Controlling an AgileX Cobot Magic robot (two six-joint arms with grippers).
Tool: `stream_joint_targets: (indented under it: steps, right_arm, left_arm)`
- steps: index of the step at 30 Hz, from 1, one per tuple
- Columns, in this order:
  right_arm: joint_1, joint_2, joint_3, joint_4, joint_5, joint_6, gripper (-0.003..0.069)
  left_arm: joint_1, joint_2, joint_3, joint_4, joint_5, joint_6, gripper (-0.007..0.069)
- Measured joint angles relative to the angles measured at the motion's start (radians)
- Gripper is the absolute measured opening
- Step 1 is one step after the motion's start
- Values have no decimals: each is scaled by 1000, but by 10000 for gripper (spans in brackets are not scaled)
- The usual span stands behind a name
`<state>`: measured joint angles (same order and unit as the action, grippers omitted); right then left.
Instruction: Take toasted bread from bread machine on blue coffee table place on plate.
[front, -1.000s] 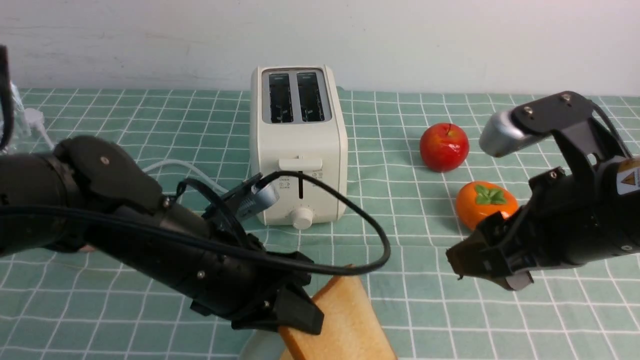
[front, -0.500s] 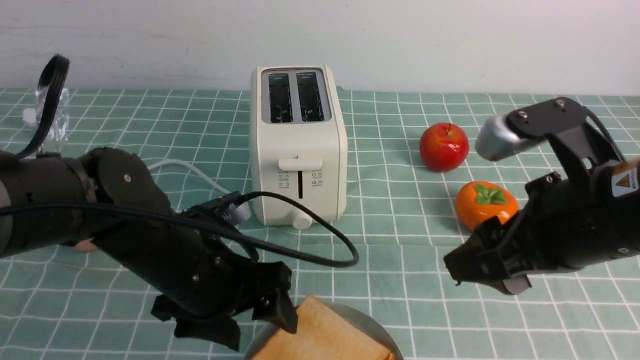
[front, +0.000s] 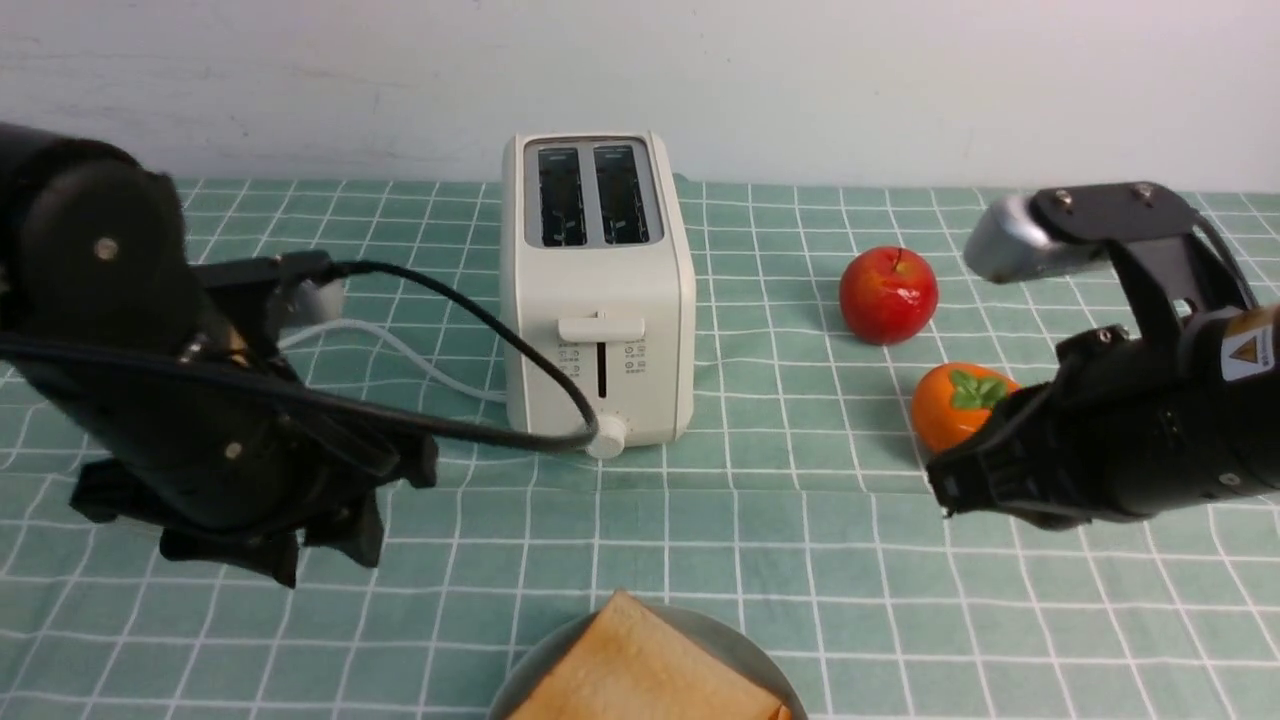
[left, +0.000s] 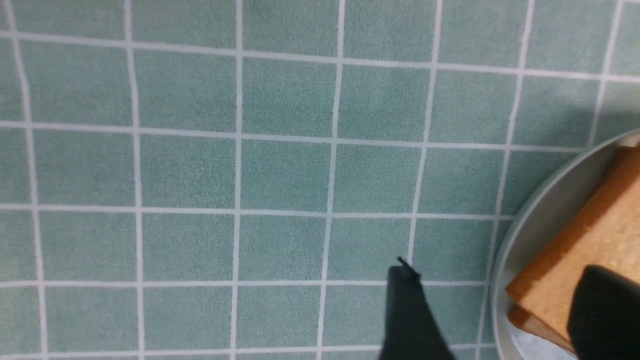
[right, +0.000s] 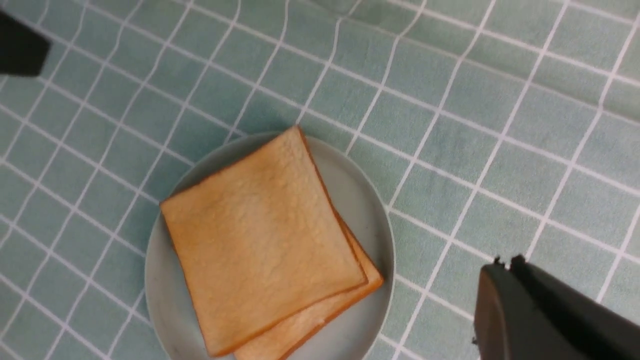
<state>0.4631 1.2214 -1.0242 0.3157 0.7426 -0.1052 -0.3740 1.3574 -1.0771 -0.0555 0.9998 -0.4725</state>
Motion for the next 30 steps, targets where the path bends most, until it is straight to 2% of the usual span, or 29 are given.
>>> stream_joint_targets:
  steps: [1, 3, 5, 9, 13, 16, 20, 25, 27, 30]
  right_arm:
    - [0, 0, 0, -3, -35, 13, -19]
    - [0, 0, 0, -9, -68, 18, -19]
    - [0, 0, 0, -24, -81, 22, -19]
    - [0, -7, 0, -101, -72, 68, -18]
    - [0, -58, 16, -217, -56, 185, -18]
    - [0, -201, 93, -332, -72, 317, -18]
    - [0, -404, 249, -409, -220, 416, -18]
    - [0, -787, 563, -437, -484, 468, -16]
    - [0, -860, 624, -446, -523, 475, -16]
    - [0, -1112, 759, -493, -586, 482, -16]
  left_arm:
    - [0, -65, 4, 3, 20, -2, 216]
    - [0, -144, 23, 3, 39, -2, 83]
    - [0, -221, 57, 4, 46, -2, -4]
    - [0, -375, 147, 4, 52, -2, -14]
    - [0, -532, 246, 4, 52, -2, -14]
    - [0, -693, 331, 4, 54, -2, -14]
    - [0, -843, 395, -12, 62, -2, -14]
    - [0, -1026, 464, -119, 111, -6, -14]
    - [0, -1063, 471, -151, 119, -6, -14]
    - [0, -1145, 472, -226, 120, -6, -14]
